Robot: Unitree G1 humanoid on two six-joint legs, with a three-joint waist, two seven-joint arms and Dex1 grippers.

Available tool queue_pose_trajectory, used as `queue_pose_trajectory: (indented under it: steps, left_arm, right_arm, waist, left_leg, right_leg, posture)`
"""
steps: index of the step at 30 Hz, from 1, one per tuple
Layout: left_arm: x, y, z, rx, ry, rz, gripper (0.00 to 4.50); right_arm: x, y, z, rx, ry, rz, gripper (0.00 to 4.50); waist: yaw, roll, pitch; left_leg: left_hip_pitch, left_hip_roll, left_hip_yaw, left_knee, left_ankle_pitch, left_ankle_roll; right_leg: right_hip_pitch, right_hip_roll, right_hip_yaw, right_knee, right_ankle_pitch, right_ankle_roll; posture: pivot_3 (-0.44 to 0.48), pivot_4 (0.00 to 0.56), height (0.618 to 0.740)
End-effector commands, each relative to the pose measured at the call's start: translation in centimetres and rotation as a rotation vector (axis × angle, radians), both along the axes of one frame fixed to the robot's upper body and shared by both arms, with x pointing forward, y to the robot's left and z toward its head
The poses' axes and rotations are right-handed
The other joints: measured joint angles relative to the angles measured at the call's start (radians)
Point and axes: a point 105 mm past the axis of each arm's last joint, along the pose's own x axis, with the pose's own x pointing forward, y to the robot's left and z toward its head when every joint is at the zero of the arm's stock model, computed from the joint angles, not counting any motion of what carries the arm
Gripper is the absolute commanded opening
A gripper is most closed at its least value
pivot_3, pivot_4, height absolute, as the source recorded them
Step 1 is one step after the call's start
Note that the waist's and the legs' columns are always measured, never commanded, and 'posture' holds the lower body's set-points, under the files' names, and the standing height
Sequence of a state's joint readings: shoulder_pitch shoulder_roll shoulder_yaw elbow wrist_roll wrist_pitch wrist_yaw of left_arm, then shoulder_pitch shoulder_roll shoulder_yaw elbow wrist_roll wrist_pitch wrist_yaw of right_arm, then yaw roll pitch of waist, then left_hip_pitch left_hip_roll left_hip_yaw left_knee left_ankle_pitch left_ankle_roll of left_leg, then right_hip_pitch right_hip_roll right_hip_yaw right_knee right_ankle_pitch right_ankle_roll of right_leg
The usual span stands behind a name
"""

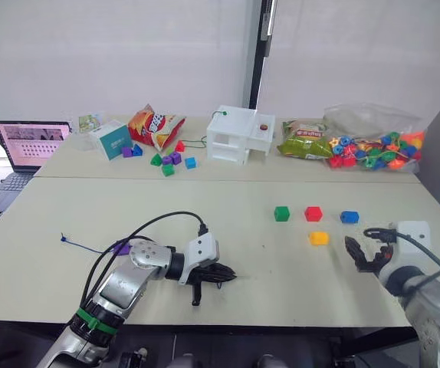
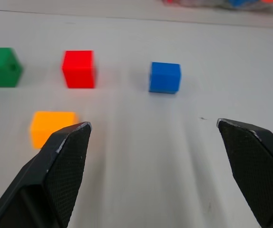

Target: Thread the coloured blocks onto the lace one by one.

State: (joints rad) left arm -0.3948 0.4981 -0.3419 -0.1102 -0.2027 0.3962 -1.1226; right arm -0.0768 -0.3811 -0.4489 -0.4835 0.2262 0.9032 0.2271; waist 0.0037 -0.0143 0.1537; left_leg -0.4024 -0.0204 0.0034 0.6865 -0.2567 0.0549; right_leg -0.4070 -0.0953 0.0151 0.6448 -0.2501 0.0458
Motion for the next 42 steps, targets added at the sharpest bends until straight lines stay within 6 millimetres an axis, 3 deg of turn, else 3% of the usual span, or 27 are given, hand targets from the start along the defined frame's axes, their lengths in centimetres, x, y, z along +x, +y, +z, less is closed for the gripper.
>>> queue_pose_trajectory:
  steps: [1,11,20,21,29,36,42]
  left_arm:
    - [0.0,-0.4,1.1,-0.027,-0.034,-0.007,0.0]
    - [0.0,-0.6,1.1,-0.041,-0.037,0.011,0.0]
    - [0.0,-0.5,1.1,-0.041,-0.038,0.027,0.0]
    - [-0.1,-0.5,1.1,-0.04,-0.036,0.028,0.0]
    - [0.1,-0.5,1.1,-0.041,-0.036,0.037,0.0]
    - [0.6,-0.5,1.3,-0.046,-0.039,0.041,0.0]
    - [0.6,-0.7,1.2,-0.046,-0.038,0.033,0.0]
  right_arm:
    - [1.7,-0.8,-1.7,0.013,0.09,-0.085,4.47]
    - [7.8,-1.8,-0.8,0.07,-0.001,-0.168,4.47]
    - [10.3,-2.6,-0.8,0.09,-0.025,-0.183,4.47]
    - [10.4,-2.6,-0.3,0.093,-0.047,-0.175,3.95]
    - [9.7,-1.6,1.2,0.109,-0.118,-0.129,1.26]
    - [8.7,-1.4,1.9,0.143,-0.137,-0.148,1.18]
    - [8.5,-1.9,1.1,0.105,-0.102,-0.157,1.18]
  waist:
    - [-0.004,0.0,0.0]
    - [-0.007,0.002,0.0]
    - [-0.015,0.002,0.0]
    - [-0.016,0.002,0.0]
    - [-0.016,0.003,0.0]
    - [-0.015,0.003,0.0]
    - [-0.016,0.003,0.0]
  left_leg:
    - [0.0,0.0,0.0,0.0,0.0,0.0]
    - [-0.001,-0.001,0.001,-0.002,0.0,0.0]
    - [-0.001,-0.001,0.001,-0.004,0.0,0.0]
    - [-0.001,0.0,0.001,-0.005,0.0,0.0]
    - [-0.001,0.0,0.001,-0.006,0.0,0.0]
    - [-0.001,0.0,0.001,-0.006,0.0,0.0]
    - [-0.001,0.0,0.001,-0.006,0.0,0.0]
  right_leg:
    - [0.0,0.0,0.0,0.0,0.0,0.0]
    - [0.0,-0.001,0.0,-0.001,0.0,0.0]
    - [0.0,-0.001,0.0,-0.002,0.0,0.0]
    - [0.0,-0.001,0.0,-0.002,0.0,0.0]
    - [0.0,-0.001,0.0,-0.002,0.0,0.0]
    - [-0.001,-0.001,0.0,-0.002,0.0,0.0]
    - [-0.001,-0.001,0.0,-0.003,0.0,0.0]
  posture:
    - [0.0,0.15,0.74]
    - [0.0,0.15,0.74]
    - [0.0,0.15,0.74]
    - [0.0,0.15,0.74]
    - [0.0,0.15,0.74]
    - [0.0,0.15,0.74]
    - [0.0,0.15,0.74]
